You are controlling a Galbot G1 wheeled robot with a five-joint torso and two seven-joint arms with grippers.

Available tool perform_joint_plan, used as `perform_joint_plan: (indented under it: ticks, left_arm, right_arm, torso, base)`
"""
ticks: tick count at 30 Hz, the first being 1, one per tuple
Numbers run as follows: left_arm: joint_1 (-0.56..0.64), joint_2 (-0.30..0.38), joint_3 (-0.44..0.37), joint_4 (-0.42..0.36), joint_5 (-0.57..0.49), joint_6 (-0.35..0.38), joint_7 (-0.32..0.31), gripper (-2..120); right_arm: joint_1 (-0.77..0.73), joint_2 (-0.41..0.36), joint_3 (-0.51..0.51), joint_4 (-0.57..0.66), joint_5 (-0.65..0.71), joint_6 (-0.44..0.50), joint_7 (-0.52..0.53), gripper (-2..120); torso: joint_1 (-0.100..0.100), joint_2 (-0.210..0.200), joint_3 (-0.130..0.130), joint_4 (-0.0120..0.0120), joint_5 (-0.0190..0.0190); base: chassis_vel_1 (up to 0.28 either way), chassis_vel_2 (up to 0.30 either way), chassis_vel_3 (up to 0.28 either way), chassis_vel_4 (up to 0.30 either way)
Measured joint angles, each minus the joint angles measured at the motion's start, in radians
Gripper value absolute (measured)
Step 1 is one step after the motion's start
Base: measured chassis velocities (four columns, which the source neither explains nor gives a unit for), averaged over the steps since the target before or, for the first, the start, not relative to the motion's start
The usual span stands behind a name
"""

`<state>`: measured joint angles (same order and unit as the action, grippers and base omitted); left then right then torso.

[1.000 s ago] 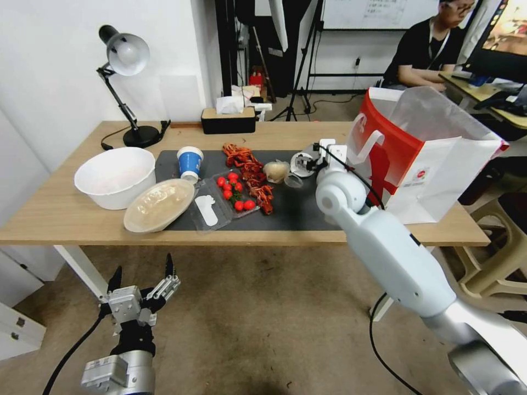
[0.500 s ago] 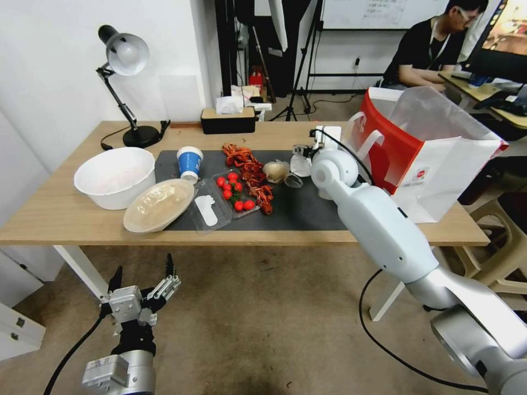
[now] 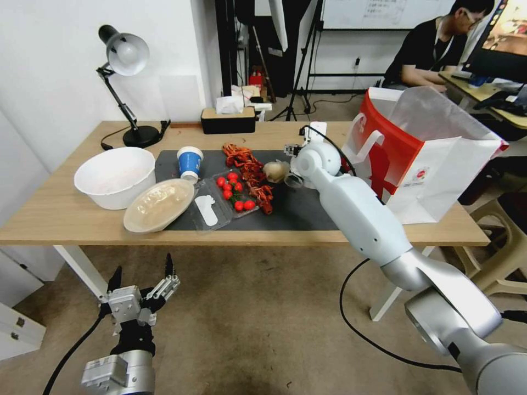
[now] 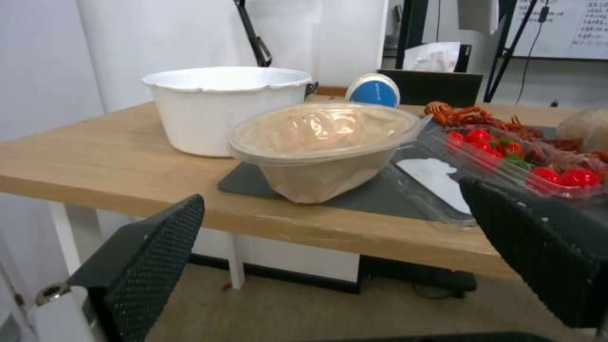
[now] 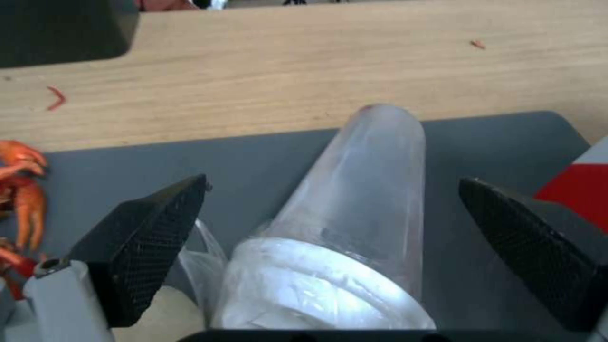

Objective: Pick up the trash from the table and place it into the takeout bag.

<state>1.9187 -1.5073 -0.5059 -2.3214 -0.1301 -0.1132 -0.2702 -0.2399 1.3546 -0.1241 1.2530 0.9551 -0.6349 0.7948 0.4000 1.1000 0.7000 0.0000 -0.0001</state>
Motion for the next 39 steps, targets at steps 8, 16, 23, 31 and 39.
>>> perform_joint_plan:
  ticks: [8,16,23,31,39]
  left_arm:
    - [-0.004,0.002,0.004,0.006,0.001,0.0,0.0,100]
    - [-0.005,0.003,0.008,0.007,0.002,0.0,-0.009,100]
    - [-0.004,0.007,0.008,0.006,0.001,-0.001,-0.01,100]
    - [-0.001,0.008,0.008,0.004,0.001,-0.004,-0.011,100]
    - [-0.003,0.007,0.011,0.003,0.002,-0.004,-0.011,100]
  right_arm:
    - [0.006,0.027,0.024,-0.071,-0.01,-0.024,0.009,100]
    - [-0.006,0.034,0.03,-0.086,-0.02,-0.026,0.014,100]
    - [-0.021,0.044,0.03,-0.083,-0.008,-0.041,0.031,100]
    - [-0.046,0.051,0.033,-0.065,0.004,-0.045,0.052,100]
    - [-0.065,0.042,0.042,-0.052,0.008,-0.043,0.06,100]
  torso:
    - [0.0,0.0,0.0,0.0,0.0]
    - [0.0,0.0,0.0,-0.0001,0.0001]
    - [0.0,0.0,0.0,0.0,0.0]
    - [0.0,0.0,0.0,0.0,0.0001]
    - [0.0,0.0,0.0,0.0,0.0001]
  base:
    - [0.0,0.0,0.0,0.0]
    - [0.0,0.0,0.0,0.0]
    - [0.0,0.0,0.0,0.0]
    - [0.0,0.0,0.0,0.0]
    - [0.0,0.0,0.0,0.0]
